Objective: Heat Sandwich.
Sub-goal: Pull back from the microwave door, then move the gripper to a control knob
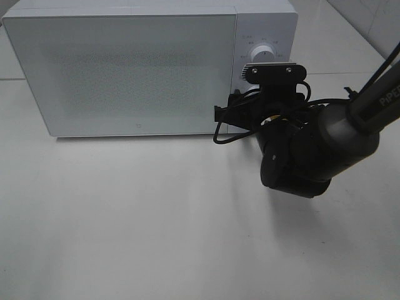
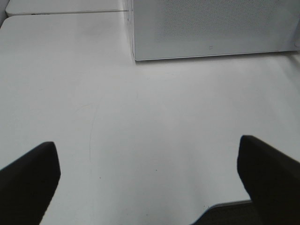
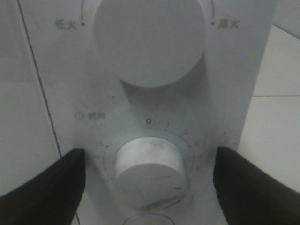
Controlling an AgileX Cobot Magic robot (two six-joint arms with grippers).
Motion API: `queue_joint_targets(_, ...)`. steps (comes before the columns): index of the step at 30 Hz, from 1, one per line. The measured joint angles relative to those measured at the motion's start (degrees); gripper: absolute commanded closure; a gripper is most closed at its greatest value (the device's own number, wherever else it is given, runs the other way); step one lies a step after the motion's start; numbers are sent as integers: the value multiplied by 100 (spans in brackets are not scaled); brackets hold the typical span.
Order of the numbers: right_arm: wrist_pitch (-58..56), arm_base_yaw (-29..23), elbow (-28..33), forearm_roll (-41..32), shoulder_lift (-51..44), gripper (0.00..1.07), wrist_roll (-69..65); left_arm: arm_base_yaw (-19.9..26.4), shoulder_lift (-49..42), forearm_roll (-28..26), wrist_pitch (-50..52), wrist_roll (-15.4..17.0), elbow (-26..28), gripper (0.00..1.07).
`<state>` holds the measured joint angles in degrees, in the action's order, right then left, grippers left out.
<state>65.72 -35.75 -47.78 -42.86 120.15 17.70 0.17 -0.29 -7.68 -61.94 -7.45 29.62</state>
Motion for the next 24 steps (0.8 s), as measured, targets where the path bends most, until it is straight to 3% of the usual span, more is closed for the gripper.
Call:
queue_joint_targets(7,11,0,0,40,6,46,-74,0,0,0,0,0,0,10)
queue_joint_targets(9,17,0,0,40,6,61,-74,0,0,0,0,0,0,10)
queue_joint_targets(10,17,0,0,40,6,61,-74,0,0,0,0,0,0,10)
queue_joint_targets(11,17,0,0,40,6,68,-74,0,0,0,0,0,0,10)
queue_joint_targets(14,23,0,0,34,6,93,-74,0,0,0,0,0,0,10)
queue_joint_targets(15,23,0,0,34,6,93,-74,0,0,0,0,0,0,10)
queue_joint_targets(17,29,0,0,34,6,105,-74,0,0,0,0,0,0,10)
queue_joint_targets(24,29,0,0,34,6,107,-74,0,0,0,0,0,0,10)
